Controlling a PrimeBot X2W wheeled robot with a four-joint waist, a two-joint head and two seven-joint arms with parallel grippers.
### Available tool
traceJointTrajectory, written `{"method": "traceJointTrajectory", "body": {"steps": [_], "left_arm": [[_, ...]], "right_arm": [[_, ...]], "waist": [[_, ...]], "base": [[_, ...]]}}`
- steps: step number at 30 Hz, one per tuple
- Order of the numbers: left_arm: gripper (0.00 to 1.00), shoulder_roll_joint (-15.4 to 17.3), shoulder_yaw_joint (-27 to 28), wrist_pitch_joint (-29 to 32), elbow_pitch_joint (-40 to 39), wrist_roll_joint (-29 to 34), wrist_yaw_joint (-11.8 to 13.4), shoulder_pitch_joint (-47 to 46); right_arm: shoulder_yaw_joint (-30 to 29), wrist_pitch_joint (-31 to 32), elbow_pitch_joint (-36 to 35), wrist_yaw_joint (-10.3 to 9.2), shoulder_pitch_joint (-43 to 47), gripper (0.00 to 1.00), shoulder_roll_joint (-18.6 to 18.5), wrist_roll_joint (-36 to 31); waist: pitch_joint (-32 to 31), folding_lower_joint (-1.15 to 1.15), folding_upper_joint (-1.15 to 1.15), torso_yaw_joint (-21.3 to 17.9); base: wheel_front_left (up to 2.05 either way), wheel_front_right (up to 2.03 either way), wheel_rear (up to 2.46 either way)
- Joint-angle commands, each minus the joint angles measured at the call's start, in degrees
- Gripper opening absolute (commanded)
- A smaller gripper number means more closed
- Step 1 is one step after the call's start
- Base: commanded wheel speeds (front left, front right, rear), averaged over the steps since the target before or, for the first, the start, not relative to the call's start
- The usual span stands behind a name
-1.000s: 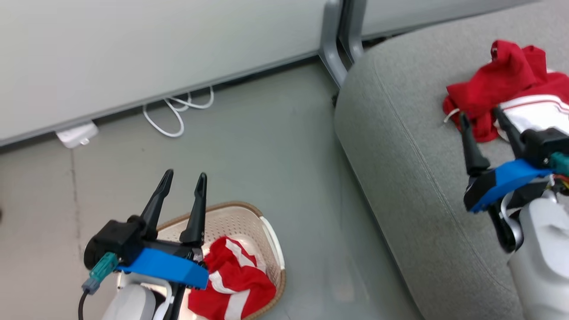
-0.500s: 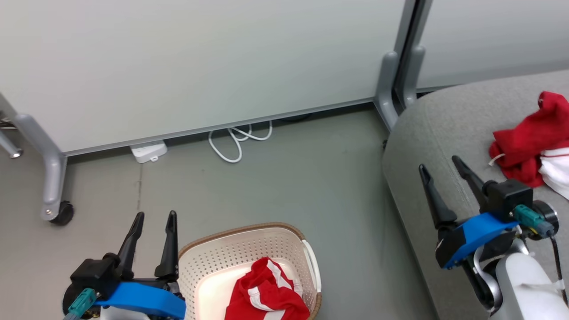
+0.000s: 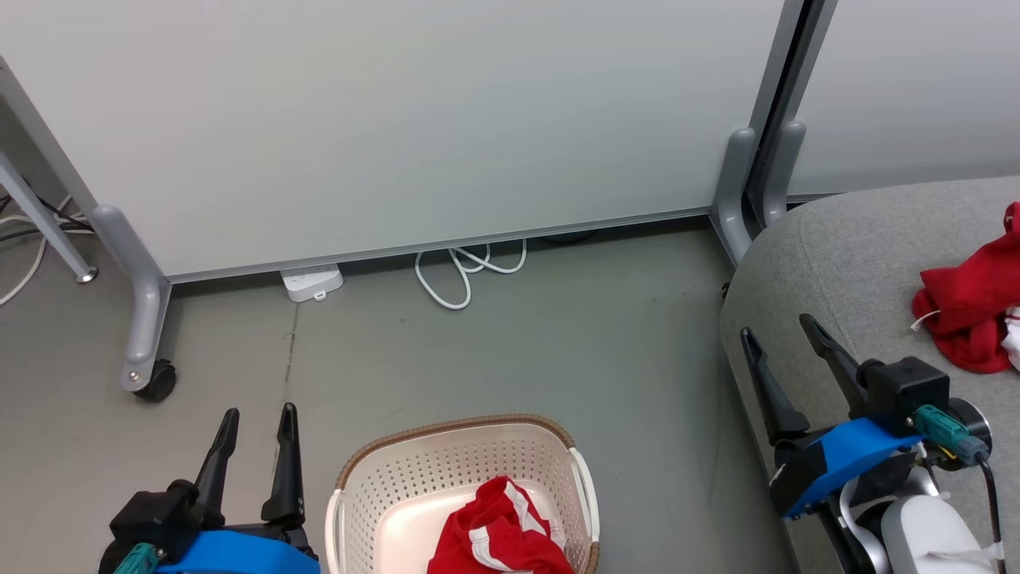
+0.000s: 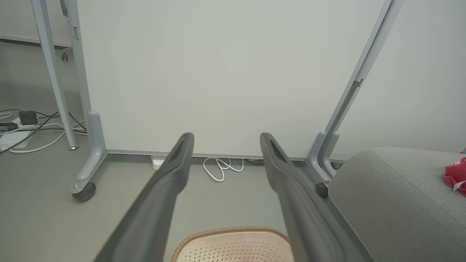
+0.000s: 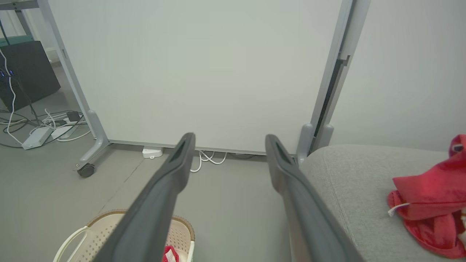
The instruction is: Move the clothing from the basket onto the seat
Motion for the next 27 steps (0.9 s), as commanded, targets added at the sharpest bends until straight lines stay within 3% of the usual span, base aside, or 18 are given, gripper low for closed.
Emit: {"method": "traceJointTrajectory", "body": {"steps": [1, 18, 27], "left_arm": [[1.0, -0.03, 0.28, -0.15, -0.14, 0.37, -0.16, 0.4], [1.0, 0.38, -1.19, -0.15, -0.07, -0.17, -0.16, -1.18], [1.0, 1.2, -5.14, -0.14, 1.2, -0.77, -0.16, -5.11]], "right_arm": [[-0.1, 0.13, -0.54, 0.01, 1.13, 1.0, 0.36, -0.5], [-0.35, 0.34, -2.08, 0.01, 1.19, 1.0, 1.09, -0.43], [0.54, 0.51, -4.98, 0.01, -3.11, 1.0, 0.54, -0.48]], "waist": [[0.04, 0.01, 0.0, 0.09], [2.57, 0.01, 0.0, -0.31], [10.44, 0.01, 0.0, -2.23]], "base": [[0.0, 0.0, 0.0], [0.0, 0.0, 0.0], [0.0, 0.0, 0.0]]}}
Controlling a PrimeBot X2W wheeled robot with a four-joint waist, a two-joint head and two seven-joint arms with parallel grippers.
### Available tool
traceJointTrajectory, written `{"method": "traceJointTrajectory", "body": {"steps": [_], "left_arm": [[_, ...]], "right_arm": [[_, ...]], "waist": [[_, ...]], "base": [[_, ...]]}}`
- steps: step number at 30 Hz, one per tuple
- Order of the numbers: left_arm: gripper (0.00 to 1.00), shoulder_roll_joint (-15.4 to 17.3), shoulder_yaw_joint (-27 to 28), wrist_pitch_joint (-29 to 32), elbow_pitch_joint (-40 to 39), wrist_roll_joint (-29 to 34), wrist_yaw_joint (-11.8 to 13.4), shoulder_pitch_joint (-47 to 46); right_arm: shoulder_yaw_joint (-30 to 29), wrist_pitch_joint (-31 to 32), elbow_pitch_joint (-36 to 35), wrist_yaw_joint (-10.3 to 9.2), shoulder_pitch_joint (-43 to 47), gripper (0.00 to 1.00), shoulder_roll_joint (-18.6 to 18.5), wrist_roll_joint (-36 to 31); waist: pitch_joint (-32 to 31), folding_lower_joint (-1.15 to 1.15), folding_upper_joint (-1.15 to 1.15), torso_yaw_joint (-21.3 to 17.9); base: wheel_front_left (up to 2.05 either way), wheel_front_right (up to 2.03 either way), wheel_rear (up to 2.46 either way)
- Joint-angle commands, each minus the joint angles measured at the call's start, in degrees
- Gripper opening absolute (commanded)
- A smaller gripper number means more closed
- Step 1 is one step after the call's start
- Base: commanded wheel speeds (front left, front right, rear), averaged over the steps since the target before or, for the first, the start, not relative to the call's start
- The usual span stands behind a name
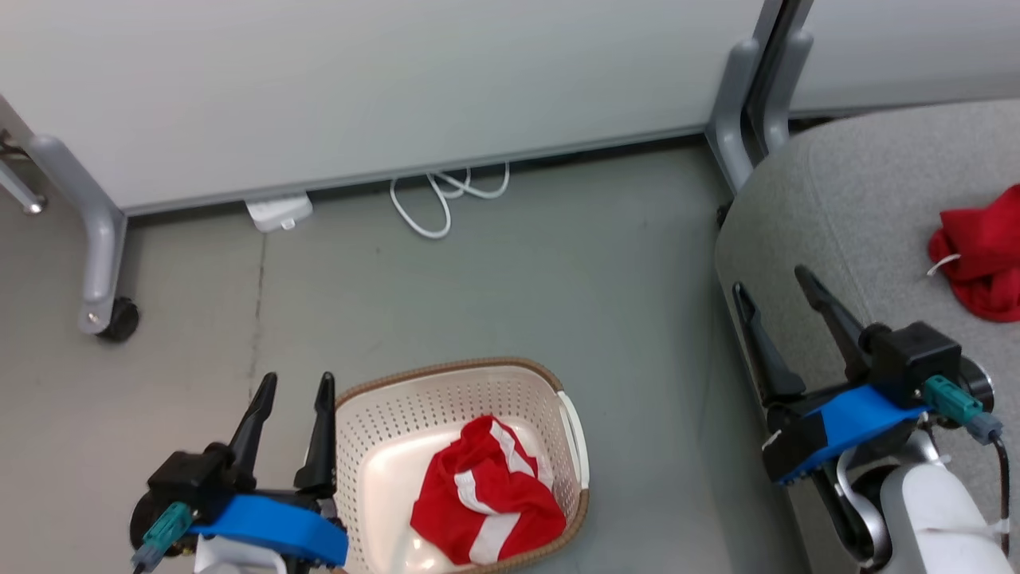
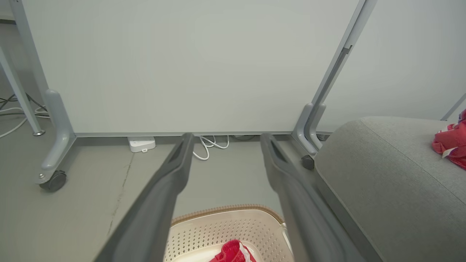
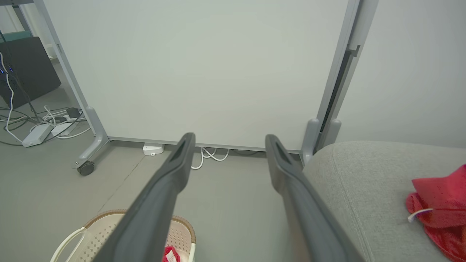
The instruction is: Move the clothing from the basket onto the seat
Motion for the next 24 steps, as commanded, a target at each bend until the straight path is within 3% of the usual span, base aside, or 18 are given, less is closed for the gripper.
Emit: {"method": "traceJointTrajectory", "body": {"steps": [1, 9, 19, 24], "left_arm": [[1.0, 0.54, -1.26, -0.14, 0.66, -0.47, -0.16, -2.19], [1.0, 2.87, -9.85, -0.14, 7.5, -3.98, -0.17, -11.89], [1.0, 6.79, -27.89, 0.22, 21.77, -7.72, -0.16, -27.84], [1.0, 7.92, -31.86, 0.85, 26.88, -10.18, -0.16, -33.41]], "right_arm": [[0.28, -0.08, -0.76, 0.01, -1.87, 1.0, -0.34, -0.16], [2.43, -0.55, -3.16, 0.01, -8.54, 1.0, -0.34, -0.25], [7.54, -2.21, -4.5, 0.01, -17.38, 1.0, 0.99, -0.23], [9.16, -3.23, -5.34, 0.01, -20.11, 1.0, 1.92, -0.05]], "waist": [[4.19, 0.0, 0.0, -1.21], [16.14, 0.0, 0.0, -4.02], [30.57, 0.0, 0.0, -8.47], [36.15, 0.0, 0.0, -10.66]], "base": [[0.0, 0.0, 0.0], [0.0, 0.0, 0.0], [0.0, 0.0, 0.0], [0.0, 0.0, 0.0]]}}
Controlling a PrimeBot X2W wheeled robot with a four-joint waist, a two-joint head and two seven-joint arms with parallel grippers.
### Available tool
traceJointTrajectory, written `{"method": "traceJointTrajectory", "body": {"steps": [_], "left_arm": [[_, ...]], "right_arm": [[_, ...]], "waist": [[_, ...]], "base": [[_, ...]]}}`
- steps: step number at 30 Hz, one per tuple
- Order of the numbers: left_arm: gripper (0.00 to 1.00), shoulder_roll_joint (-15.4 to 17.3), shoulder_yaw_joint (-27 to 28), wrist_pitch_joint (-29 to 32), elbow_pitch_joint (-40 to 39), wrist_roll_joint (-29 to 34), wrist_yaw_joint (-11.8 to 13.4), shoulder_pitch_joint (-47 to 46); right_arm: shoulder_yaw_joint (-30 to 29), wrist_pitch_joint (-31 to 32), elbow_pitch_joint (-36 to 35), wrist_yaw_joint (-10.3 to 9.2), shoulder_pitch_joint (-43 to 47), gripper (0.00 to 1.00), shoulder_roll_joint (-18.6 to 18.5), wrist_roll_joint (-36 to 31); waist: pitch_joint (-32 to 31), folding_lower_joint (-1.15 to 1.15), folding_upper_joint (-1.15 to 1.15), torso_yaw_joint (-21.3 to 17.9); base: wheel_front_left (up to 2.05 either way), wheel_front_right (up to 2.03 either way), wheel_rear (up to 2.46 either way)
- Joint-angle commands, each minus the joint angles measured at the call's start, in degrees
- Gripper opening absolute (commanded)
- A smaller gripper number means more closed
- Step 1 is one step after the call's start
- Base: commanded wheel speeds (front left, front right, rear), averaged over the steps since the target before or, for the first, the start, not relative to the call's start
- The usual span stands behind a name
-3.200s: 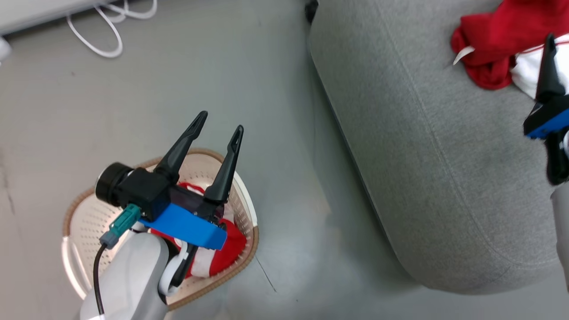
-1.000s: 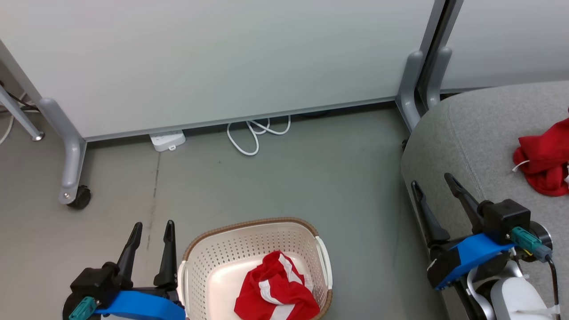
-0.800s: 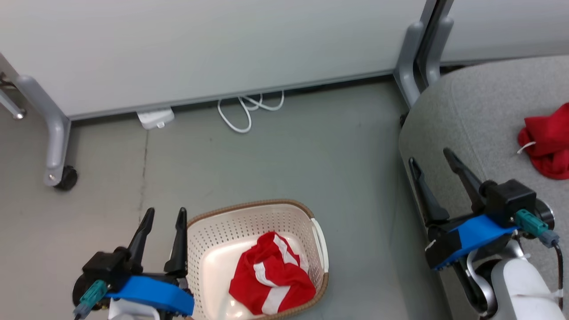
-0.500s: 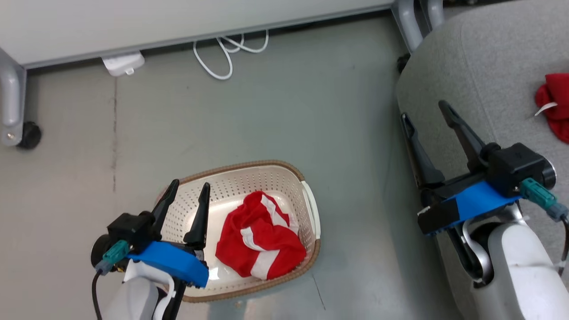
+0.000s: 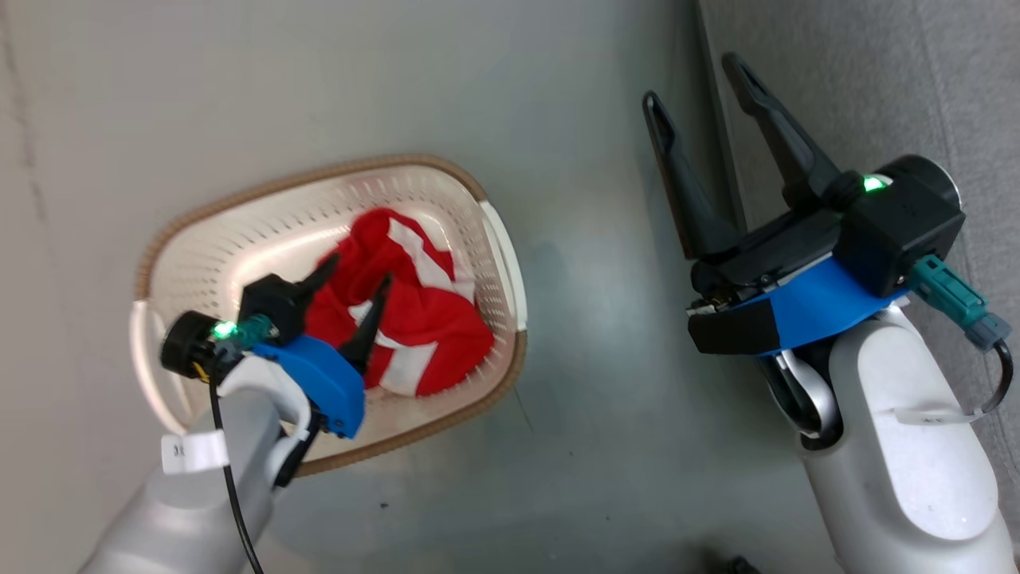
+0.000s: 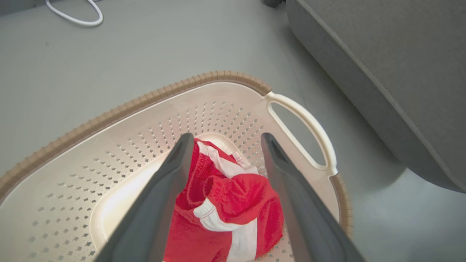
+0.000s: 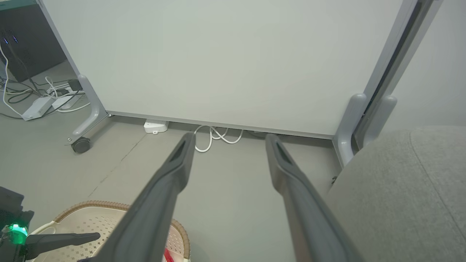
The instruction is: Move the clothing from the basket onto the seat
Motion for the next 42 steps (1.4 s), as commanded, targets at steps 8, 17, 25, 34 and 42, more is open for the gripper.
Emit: {"method": "traceJointTrajectory", "body": {"steps": [8, 17, 25, 34, 42], "left_arm": [[1.0, 2.7, -3.81, 0.86, 8.8, -3.36, -0.13, -7.19], [1.0, 2.79, -6.21, -0.08, 13.31, -5.53, -0.13, -11.08], [1.0, 1.22, -9.06, 5.55, 19.3, -7.46, -0.13, -12.87], [0.0, 0.31, -12.01, 11.95, 21.32, -9.77, -0.13, -13.24], [0.0, 1.1, -14.79, 12.52, 20.0, -11.39, -0.13, -13.69]], "right_arm": [[1.89, -2.77, -0.93, 0.01, -3.77, 1.0, 1.59, 0.58], [1.51, -4.23, -1.0, 0.01, -3.66, 1.0, 2.21, 0.49], [1.77, -4.37, -1.61, 0.01, -3.0, 1.0, 2.31, 0.71], [0.97, -4.2, -1.97, 0.01, -2.59, 1.0, 2.36, 0.8], [0.87, -4.51, -1.98, 0.01, -2.38, 1.0, 2.36, 1.27]], "waist": [[12.72, -0.02, 0.0, -7.02], [15.65, -0.02, 0.0, -7.47], [16.01, -0.02, 0.0, -7.39], [15.72, -0.02, 0.0, -7.59], [15.59, -0.02, 0.0, -7.71]], "base": [[0.0, 0.0, 0.0], [0.0, 0.0, 0.0], [0.0, 0.0, 0.0], [0.0, 0.0, 0.0], [0.0, 0.0, 0.0]]}}
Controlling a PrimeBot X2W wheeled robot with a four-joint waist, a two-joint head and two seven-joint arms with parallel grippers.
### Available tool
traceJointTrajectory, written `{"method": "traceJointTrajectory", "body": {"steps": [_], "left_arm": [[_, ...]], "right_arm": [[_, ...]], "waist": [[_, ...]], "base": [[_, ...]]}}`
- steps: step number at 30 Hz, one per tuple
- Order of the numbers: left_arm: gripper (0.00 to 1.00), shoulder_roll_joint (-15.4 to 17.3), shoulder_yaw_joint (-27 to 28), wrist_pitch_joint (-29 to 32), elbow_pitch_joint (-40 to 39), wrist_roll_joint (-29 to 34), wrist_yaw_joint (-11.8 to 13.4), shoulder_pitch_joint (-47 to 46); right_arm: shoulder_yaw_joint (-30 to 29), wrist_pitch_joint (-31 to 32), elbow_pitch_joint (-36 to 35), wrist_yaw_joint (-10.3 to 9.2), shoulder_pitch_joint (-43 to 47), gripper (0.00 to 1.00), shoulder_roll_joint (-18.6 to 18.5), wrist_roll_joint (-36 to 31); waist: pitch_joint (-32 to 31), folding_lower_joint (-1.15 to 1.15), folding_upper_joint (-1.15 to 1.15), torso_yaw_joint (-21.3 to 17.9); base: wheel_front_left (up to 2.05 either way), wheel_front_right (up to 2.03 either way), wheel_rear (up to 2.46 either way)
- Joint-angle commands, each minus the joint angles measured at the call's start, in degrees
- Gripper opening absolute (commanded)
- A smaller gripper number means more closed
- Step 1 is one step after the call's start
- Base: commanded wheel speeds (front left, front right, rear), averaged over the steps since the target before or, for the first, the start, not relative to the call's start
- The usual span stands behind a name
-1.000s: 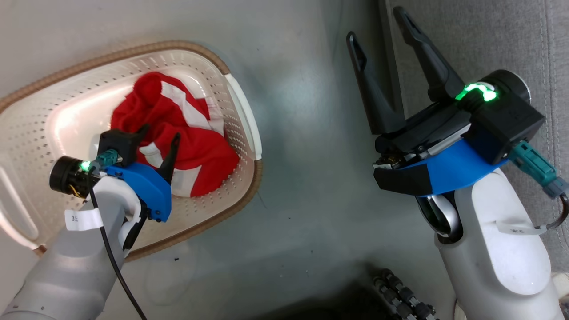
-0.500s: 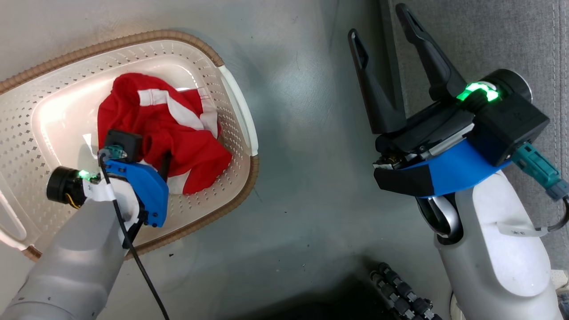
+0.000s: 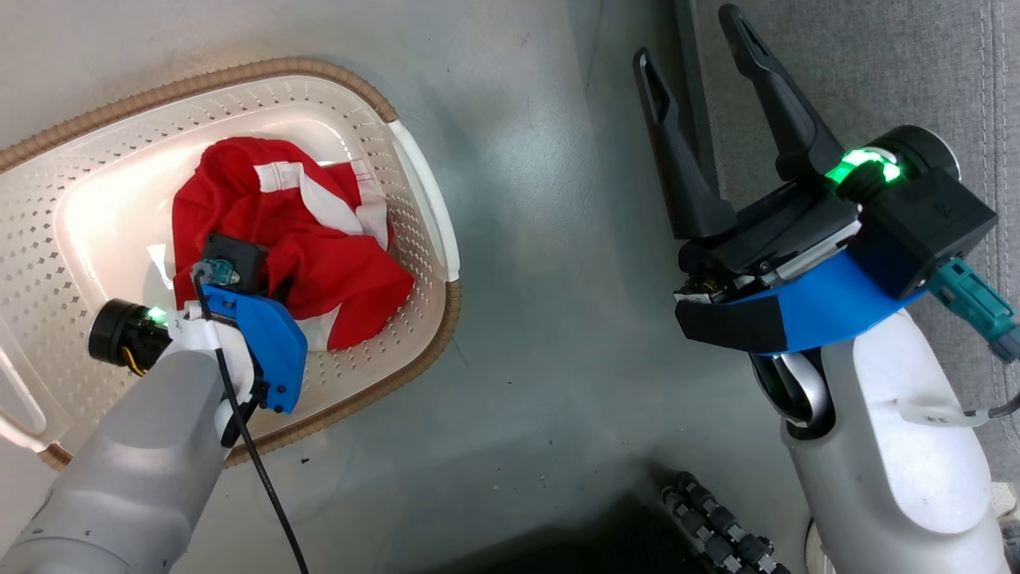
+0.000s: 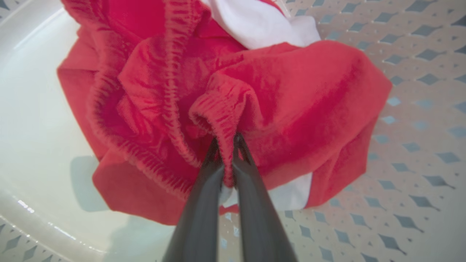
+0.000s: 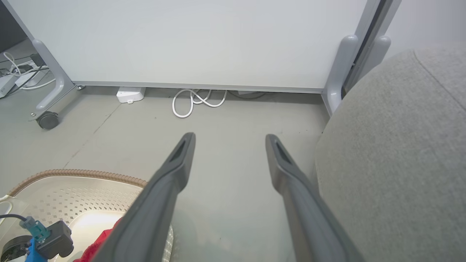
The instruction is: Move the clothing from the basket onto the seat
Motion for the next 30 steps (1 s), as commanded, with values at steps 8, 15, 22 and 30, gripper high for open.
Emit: {"method": "traceJointTrajectory", "body": {"steps": [8, 15, 22, 30], "left_arm": [[0.0, 1.02, -2.21, -0.88, -0.61, -1.9, -0.13, -1.57], [0.0, 0.97, -3.22, -2.19, -0.53, -3.28, -0.13, -1.45], [0.0, -0.42, -4.76, -5.67, -1.76, -5.25, -0.13, 1.48], [0.0, -2.27, -10.0, -10.23, -6.33, -6.95, -0.13, 6.24]], "right_arm": [[0.17, -0.9, 0.57, 0.01, -0.45, 1.0, 0.17, 0.39], [1.06, -1.42, 2.03, 0.01, -1.51, 1.0, 0.16, 0.84], [0.97, -1.75, 5.71, 0.01, -0.36, 1.0, 0.13, 0.09], [-0.1, -0.85, 10.41, 0.01, 4.19, 1.0, -1.57, -0.27]], "waist": [[-0.46, 0.0, 0.0, -0.3], [-1.61, 0.0, 0.0, -0.32], [-8.85, 0.0, 0.0, 1.76], [-23.4, 0.0, 0.0, 5.71]], "base": [[0.0, 0.0, 0.0], [0.0, 0.0, 0.0], [0.0, 0.0, 0.0], [0.0, 0.0, 0.0]]}}
